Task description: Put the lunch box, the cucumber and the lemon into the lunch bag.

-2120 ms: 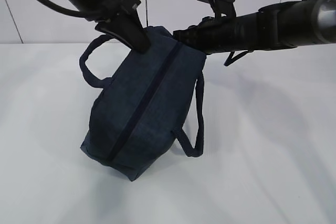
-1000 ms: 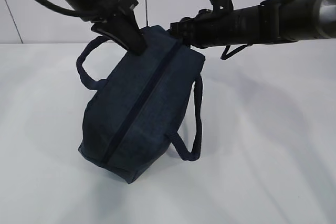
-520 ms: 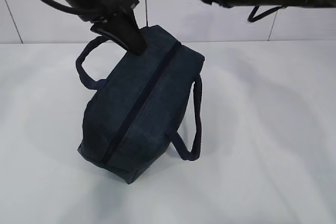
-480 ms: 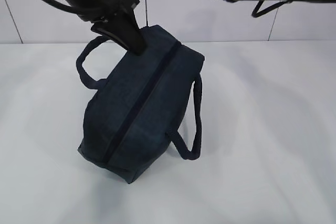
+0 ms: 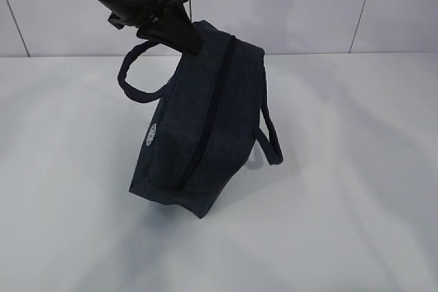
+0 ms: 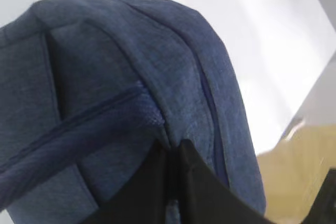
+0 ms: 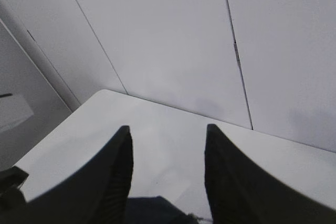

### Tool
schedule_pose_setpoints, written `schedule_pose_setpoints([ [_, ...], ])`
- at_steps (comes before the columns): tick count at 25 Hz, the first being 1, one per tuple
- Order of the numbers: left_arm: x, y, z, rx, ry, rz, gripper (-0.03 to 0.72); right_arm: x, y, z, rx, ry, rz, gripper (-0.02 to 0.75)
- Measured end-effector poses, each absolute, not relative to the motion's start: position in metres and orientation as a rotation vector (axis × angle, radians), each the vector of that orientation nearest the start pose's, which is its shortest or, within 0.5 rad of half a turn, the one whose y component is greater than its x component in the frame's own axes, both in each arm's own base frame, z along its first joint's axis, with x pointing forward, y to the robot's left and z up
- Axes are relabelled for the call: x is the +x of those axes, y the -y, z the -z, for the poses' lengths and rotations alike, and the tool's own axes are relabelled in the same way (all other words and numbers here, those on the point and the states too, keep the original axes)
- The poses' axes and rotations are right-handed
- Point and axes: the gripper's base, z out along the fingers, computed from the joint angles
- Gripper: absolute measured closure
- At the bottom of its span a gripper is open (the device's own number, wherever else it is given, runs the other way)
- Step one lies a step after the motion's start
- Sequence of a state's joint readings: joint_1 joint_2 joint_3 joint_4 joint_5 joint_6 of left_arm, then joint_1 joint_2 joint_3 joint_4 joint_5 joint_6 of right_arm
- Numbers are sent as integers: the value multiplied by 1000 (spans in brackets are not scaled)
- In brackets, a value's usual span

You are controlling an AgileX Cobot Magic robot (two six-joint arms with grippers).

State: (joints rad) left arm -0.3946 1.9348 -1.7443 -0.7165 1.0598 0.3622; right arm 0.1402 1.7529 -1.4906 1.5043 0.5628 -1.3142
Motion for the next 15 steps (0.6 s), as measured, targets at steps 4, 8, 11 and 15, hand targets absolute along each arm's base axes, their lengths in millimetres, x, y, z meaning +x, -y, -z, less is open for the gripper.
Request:
schedule_pose_setpoints([
  [4,393,198,-292,523,-2517,1003,692,402,-107,-352,-405,-1808,-735,396],
  [8,408,186,-277,430,-2544,1018,692,401,-108,-351,-420,-1820,-751,396],
  [11,414,181,-273,405,-2549,1018,693,400,-109,-351,-422,-1826,-770,396],
  [15,415,173,-271,393,-2566,1026,690,399,-109,-351,-420,-1829,-786,396],
])
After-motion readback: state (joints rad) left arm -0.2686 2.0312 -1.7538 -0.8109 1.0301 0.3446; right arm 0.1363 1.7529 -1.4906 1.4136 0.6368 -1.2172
